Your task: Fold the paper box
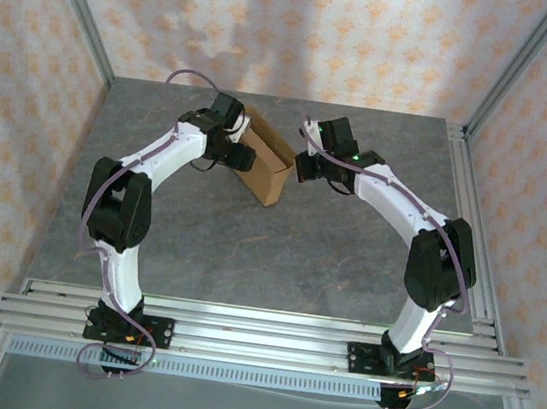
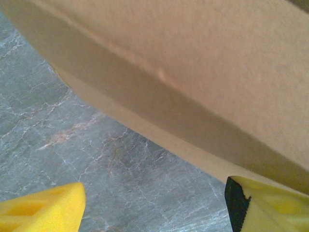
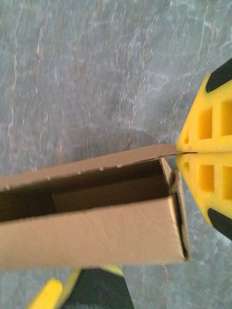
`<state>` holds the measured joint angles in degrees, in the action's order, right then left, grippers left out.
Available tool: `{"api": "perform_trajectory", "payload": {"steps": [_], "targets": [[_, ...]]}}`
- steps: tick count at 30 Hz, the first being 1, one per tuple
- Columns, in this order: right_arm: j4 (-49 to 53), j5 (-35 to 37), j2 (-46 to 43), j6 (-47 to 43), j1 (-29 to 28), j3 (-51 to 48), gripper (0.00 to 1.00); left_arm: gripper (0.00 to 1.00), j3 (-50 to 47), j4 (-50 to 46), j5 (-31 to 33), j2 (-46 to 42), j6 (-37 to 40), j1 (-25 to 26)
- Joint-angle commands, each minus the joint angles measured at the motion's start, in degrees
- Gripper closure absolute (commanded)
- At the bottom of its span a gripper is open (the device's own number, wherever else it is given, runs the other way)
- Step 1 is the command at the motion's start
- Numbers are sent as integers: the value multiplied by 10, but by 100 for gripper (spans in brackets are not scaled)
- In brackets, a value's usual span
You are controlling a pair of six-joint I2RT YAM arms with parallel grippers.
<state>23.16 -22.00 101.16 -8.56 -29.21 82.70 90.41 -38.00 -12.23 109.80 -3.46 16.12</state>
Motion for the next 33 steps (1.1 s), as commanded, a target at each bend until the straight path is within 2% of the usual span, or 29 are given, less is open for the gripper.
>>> {"api": "perform_trajectory", "payload": {"steps": [1, 15, 26, 33], "targets": [[-3, -63, -9, -32, -4, -10, 100, 23, 13, 17, -16, 12, -18, -2], [9, -95, 14, -32, -14, 18, 100, 24, -20, 69, -63, 21, -44, -1], [45, -54, 28, -45, -23, 55, 100, 25, -49, 107, -98, 22, -63, 0], [41, -23, 33, -12, -23, 53, 100, 26, -62, 108, -96, 21, -62, 0]]}}
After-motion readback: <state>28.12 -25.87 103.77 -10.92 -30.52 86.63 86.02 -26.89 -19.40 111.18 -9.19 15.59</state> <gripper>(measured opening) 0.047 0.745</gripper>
